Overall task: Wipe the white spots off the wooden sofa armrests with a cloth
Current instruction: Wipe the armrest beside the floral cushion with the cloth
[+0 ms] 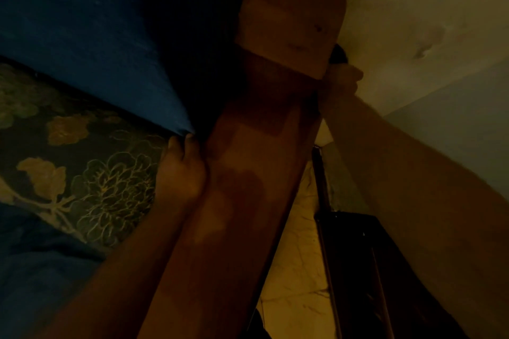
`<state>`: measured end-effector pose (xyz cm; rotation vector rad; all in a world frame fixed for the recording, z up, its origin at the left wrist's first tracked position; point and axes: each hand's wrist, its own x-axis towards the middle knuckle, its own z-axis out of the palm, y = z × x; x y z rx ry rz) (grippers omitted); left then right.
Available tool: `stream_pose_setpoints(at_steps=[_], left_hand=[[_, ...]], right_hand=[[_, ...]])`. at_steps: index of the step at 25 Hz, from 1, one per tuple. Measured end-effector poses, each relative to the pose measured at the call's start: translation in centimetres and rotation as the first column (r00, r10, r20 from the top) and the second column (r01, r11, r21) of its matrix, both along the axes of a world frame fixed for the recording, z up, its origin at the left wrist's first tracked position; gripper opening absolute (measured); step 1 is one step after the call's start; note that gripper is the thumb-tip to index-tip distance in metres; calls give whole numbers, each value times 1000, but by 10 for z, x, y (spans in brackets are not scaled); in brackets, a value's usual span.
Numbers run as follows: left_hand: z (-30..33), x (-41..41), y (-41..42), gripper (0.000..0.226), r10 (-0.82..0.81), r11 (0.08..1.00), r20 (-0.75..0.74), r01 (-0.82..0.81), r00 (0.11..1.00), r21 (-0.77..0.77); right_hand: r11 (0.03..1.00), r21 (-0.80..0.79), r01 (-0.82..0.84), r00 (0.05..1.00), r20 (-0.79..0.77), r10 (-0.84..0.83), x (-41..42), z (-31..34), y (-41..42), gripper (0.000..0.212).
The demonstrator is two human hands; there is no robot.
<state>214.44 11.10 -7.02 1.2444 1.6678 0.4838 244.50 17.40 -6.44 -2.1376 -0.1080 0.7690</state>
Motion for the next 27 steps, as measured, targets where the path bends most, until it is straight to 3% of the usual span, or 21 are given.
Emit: stream_pose_setpoints(at_steps=[2, 4, 6, 8, 9, 11, 12, 13, 14, 15, 16, 17, 19, 21, 23, 25, 27], left_hand=[[-1, -3, 0, 40, -16, 1000, -14, 16, 1000, 22], [-2, -10, -3, 33, -52, 998, -85, 55, 995, 39], [-1, -20, -14, 24, -87, 995, -181, 93, 980, 25], [2, -34, -28, 28, -79, 996, -224, 84, 971, 15], [3, -41, -36, 35, -67, 997, -223, 72, 973, 16], [6, -53, -47, 41, -88, 996, -211, 87, 973, -14], [7, -61, -52, 41, -112, 994, -219, 106, 969, -41], [7, -69, -57, 40, -136, 990, -226, 123, 964, -72], [7, -78, -62, 41, -150, 986, -226, 129, 962, -104], [7, -88, -67, 43, -153, 983, -207, 127, 966, -133], [6, -99, -74, 44, -151, 981, -179, 125, 972, -150], [6, -110, -83, 45, -152, 981, -156, 129, 976, -147], [5, -128, -102, 44, -165, 979, -157, 143, 974, -143], [4, -152, -125, 42, -132, 979, -175, 100, 976, -180], [1, -176, -151, 45, -106, 974, -177, 66, 979, -219], [-2, -203, -173, 52, -62, 975, -179, 21, 982, -222], [-3, -228, -190, 57, -14, 979, -187, -24, 982, -203]], right_hand=[[991, -51, -120, 992, -51, 118, 17, -2, 7, 55], [955, -162, -248, 944, 180, 276, -2, 1, -8, 58], [923, -167, -347, 820, 423, 385, -53, -2, -59, 69], [767, -169, -619, 592, 542, 597, -117, -12, -145, 71], [617, -220, -755, 414, 570, 710, -141, -14, -192, 71], [322, -380, -867, 36, 598, 800, -130, -23, -233, 73], [286, -401, -871, -2, 584, 812, -111, -26, -222, 74], [395, -318, -862, 164, 563, 810, -101, -24, -201, 75], [641, -144, -754, 506, 496, 706, -95, -19, -174, 74], [854, 58, -517, 810, 354, 467, -94, -14, -151, 68], [936, 222, -274, 961, 110, 255, -99, -11, -139, 58], [952, 279, -130, 989, -30, 143, -115, -9, -145, 52], [974, 210, -80, 988, -109, 105, -166, -13, -197, 63], [991, 55, -120, 969, -213, 129, -241, -15, -284, 76], [949, 0, -315, 875, -387, 291, -306, 3, -365, 81], [906, -59, -419, 861, -345, 375, -314, 11, -371, 83], [952, -59, -301, 899, -351, 263, -269, 4, -311, 82]])
